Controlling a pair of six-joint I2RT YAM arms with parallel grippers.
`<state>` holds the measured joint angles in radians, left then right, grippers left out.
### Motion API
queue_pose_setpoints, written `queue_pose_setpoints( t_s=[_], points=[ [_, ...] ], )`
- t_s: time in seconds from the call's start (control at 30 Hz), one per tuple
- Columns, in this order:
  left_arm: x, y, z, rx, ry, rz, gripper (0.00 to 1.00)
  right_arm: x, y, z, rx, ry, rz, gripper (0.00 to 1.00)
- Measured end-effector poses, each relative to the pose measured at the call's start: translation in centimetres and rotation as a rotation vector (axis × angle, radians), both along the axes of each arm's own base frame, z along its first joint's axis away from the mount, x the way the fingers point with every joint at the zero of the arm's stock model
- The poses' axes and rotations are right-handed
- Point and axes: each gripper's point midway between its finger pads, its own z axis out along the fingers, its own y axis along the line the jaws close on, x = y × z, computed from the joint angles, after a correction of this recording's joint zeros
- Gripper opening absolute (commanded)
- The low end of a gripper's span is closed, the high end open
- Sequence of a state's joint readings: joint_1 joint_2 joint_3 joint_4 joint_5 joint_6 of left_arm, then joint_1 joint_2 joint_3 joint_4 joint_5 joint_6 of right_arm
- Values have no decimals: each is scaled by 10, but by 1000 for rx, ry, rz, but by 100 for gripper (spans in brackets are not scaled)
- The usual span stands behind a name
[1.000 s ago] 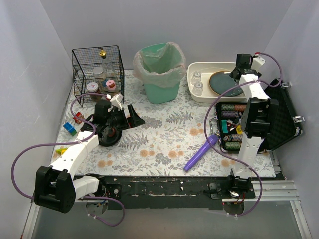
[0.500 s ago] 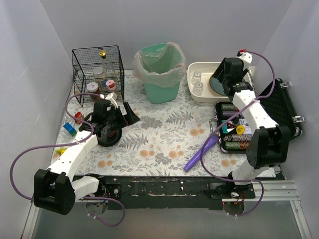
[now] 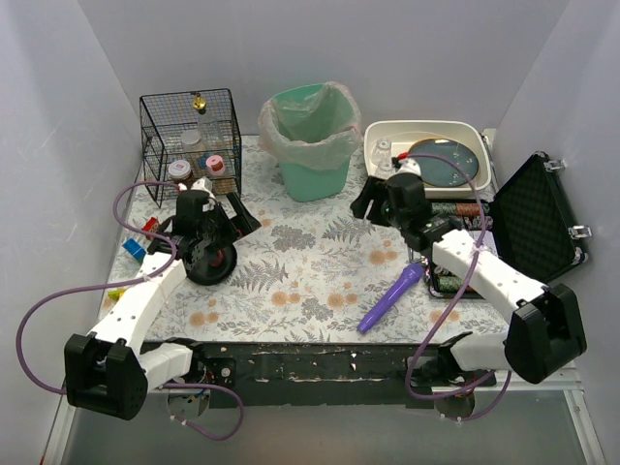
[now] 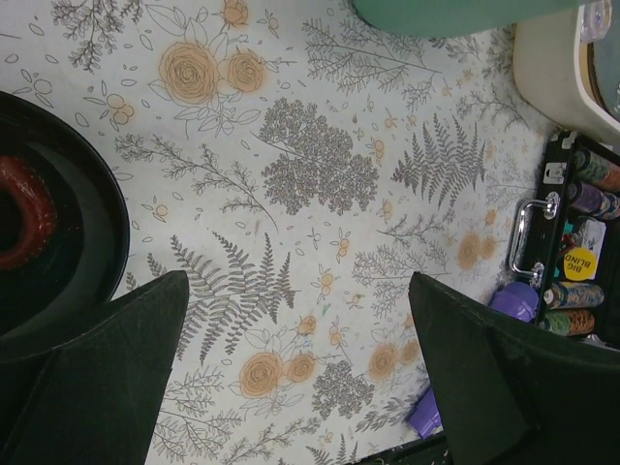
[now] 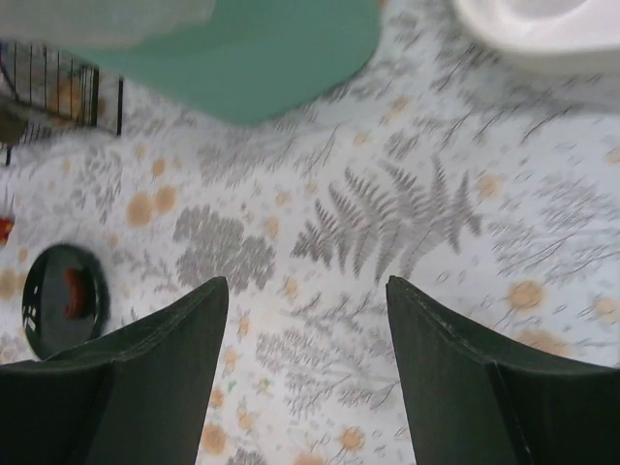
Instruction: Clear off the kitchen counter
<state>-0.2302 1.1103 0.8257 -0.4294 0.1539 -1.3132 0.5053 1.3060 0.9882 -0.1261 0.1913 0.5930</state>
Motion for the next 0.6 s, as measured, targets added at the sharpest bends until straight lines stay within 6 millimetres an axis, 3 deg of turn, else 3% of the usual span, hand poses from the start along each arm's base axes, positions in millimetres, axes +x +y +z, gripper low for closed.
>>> queue_pose_setpoints(
  t_s=[0.1,0.3,0.47,0.6],
  points=[
    [4,2,6,7,-5,16,98,-26,36,-24,27,58,85,74],
    [11,10,19,37,-34,55,98,-55,112,-66,80,174,240,74],
    [15,28,20,78,-30,128,98,-80,158,-100,137,274,311,73],
    [27,47,36,79,-62,203,98,-97,193,-115,219,320,350,72]
  ],
)
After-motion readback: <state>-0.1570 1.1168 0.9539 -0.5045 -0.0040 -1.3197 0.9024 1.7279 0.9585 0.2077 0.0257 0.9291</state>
